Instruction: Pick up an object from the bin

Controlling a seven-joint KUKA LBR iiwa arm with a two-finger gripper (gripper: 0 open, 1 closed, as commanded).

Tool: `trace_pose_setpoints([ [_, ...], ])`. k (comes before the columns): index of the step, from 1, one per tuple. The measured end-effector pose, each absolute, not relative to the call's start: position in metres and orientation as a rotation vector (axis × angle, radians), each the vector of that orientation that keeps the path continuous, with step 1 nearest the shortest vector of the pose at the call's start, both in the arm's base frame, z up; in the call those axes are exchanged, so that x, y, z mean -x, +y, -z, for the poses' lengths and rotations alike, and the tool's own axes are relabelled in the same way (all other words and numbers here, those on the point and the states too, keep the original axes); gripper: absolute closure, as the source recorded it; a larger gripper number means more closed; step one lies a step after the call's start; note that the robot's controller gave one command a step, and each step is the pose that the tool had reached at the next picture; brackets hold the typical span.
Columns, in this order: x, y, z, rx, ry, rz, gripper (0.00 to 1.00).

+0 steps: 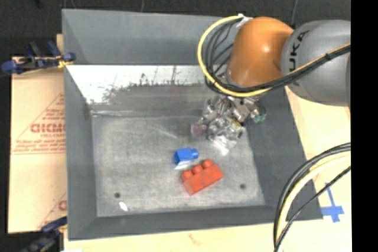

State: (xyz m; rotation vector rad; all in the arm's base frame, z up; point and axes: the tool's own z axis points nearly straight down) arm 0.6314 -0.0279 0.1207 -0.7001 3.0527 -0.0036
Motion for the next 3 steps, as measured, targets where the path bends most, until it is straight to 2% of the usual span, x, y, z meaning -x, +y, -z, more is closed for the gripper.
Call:
trace_pose_setpoints([
  [1, -0.633, -0.028, -0.171, 0.690, 3.060, -0.002, 1.00],
  [2, -0.634, -0.028, -0.190, 0.682, 3.058, -0.001, 1.00],
  [3, -0.636, -0.028, -0.192, 0.675, 3.058, -0.001, 1.00],
])
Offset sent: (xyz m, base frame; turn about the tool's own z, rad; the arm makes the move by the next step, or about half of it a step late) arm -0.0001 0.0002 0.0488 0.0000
